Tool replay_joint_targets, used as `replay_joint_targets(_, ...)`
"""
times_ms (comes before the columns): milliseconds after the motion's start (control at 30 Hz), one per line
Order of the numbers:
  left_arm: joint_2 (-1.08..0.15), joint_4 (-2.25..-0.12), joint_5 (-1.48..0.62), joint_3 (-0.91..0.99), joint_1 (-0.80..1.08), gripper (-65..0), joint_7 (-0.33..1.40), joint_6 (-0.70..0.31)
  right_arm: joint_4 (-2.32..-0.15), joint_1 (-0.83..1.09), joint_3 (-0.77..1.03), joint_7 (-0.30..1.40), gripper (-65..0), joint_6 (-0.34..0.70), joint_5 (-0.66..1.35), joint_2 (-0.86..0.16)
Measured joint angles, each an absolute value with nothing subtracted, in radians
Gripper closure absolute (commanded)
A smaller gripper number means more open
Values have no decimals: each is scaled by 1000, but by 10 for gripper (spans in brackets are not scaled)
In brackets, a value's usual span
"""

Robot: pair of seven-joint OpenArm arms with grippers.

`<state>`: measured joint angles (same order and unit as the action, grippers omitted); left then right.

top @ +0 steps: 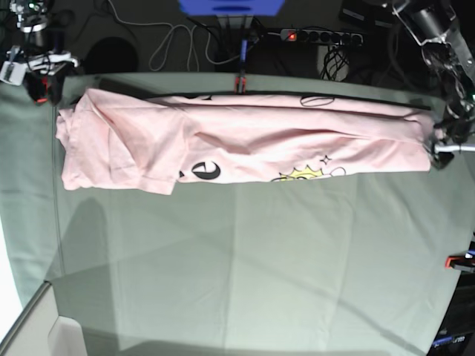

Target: Layout the t-shirt on the table in an organized manner, then fold the t-shirt properly

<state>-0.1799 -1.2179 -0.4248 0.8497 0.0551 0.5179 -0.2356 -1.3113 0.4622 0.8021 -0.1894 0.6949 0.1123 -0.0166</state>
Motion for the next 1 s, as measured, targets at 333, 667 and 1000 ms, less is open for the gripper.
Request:
replay_joint_targets(333,-136,-1471,-641,847,238,-491,513,-233,-1311,455,799,-189,-329,694,112,2)
replay_joint_targets(667,-99,-1465,-639,719,309,-491,549,-236,-1507,431,690,-178,-358,692,109,84)
replay_joint_targets(1000,-115,-1466,-642,733,303,-491,551,-236,-1567,430,461,-180,-365,692,105,91)
